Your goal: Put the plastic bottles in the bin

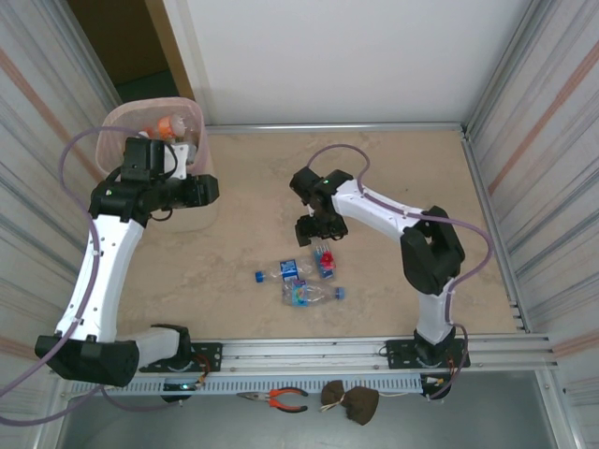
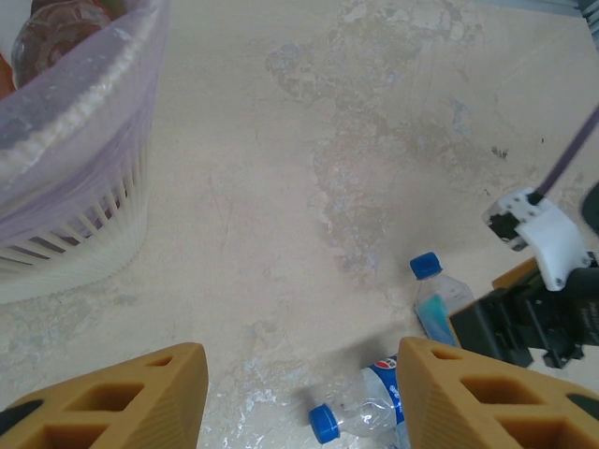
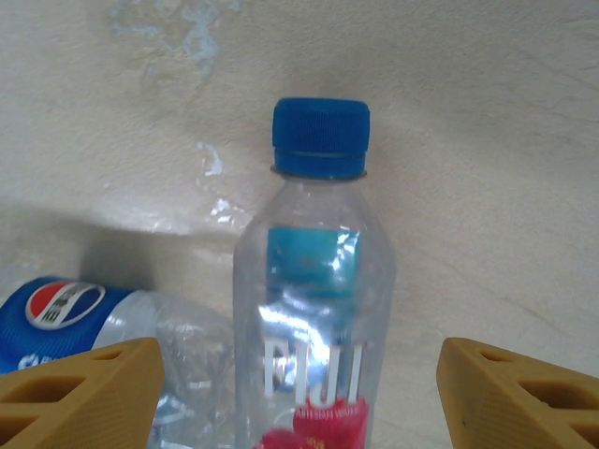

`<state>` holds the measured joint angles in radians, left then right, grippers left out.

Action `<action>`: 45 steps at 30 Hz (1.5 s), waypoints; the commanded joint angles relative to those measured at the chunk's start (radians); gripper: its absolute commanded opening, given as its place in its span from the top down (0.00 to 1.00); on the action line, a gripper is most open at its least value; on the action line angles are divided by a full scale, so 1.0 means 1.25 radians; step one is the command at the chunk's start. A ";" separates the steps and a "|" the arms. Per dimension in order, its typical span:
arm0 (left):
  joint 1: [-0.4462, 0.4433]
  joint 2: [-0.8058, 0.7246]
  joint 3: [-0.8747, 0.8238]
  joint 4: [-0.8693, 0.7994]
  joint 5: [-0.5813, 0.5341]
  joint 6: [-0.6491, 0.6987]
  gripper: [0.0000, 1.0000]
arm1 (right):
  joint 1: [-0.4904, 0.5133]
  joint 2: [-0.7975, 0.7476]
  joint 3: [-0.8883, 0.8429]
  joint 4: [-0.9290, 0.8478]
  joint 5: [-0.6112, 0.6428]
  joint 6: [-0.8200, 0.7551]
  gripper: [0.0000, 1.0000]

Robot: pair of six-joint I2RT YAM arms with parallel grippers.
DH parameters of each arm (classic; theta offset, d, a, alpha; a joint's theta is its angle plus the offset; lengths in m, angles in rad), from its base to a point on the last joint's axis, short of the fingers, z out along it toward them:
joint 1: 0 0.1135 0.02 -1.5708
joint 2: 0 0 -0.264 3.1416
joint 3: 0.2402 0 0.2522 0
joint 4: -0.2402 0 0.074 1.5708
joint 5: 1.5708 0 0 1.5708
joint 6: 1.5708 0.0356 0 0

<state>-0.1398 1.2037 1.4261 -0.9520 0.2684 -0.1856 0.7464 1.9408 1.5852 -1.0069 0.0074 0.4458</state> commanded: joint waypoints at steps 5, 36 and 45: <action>-0.004 -0.015 -0.015 0.036 0.014 -0.017 0.44 | 0.001 0.097 0.050 -0.026 0.028 0.039 0.25; -0.004 -0.086 -0.100 0.240 0.120 -0.090 0.43 | -0.104 -0.057 -0.102 0.098 0.050 0.023 0.47; -0.006 -0.108 -0.172 0.510 0.260 -0.187 0.45 | -0.164 -0.352 -0.223 0.272 -0.084 -0.053 0.46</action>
<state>-0.1398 1.0809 1.2259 -0.4774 0.5018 -0.3611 0.5488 1.5959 1.3334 -0.7601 -0.0250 0.4366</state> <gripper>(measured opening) 0.554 0.562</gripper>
